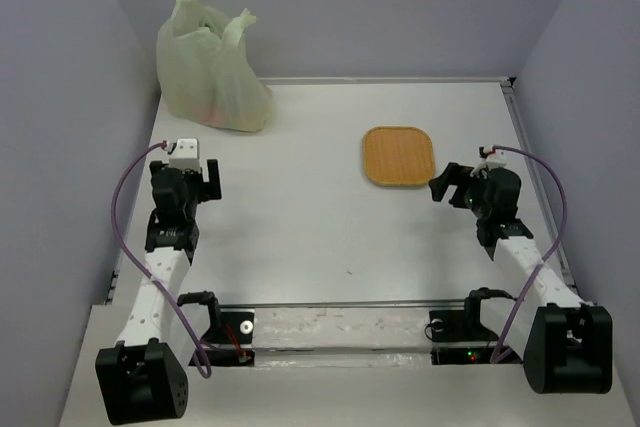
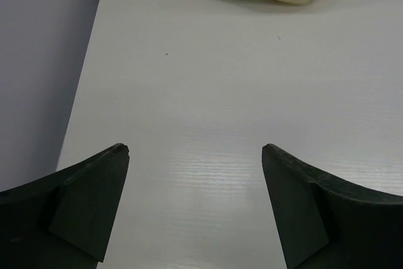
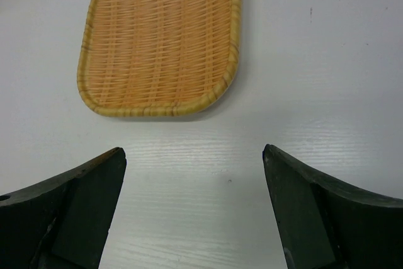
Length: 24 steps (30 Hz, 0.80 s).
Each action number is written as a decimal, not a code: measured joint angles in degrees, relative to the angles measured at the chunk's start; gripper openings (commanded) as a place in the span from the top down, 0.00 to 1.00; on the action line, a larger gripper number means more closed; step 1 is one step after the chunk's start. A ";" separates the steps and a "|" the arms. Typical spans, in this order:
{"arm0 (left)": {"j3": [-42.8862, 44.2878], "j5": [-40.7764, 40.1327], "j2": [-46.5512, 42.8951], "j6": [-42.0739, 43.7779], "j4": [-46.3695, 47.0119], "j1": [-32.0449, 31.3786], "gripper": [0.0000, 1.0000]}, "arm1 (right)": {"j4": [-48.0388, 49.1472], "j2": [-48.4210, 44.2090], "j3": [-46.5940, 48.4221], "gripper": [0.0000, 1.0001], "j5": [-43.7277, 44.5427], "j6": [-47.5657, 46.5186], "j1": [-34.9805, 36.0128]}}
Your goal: Take the fake fruits out of the plastic bag
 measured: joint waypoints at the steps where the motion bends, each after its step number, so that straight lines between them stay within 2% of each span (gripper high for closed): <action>1: 0.00 -0.02 -0.24 0.02 0.17 0.00 0.01 | 0.02 0.31 0.00 0.05 0.00 0.00 0.00; 6: 0.87 2.56 -0.66 5.35 -0.46 0.02 0.01 | 0.02 1.84 0.31 0.05 -0.02 0.20 0.00; 10: 10.19 11.82 1.51 11.74 -5.27 -0.04 0.01 | -0.04 2.89 1.88 0.05 -0.17 0.26 0.00; 13: 27.96 17.70 9.57 13.90 -8.63 -1.49 0.01 | -0.07 4.13 3.89 0.05 -0.46 0.22 0.00; 16: 49.59 18.21 21.90 16.79 -11.61 -5.84 0.01 | -0.11 5.64 6.32 0.06 -1.16 0.20 0.00; 19: 65.59 18.78 33.99 17.88 -14.97 -9.40 0.01 | -0.09 6.51 7.54 0.06 -1.81 0.20 0.00; 24: 86.99 18.18 54.55 14.80 -18.60 -10.38 0.01 | -0.46 7.43 8.09 0.06 -2.23 0.20 0.00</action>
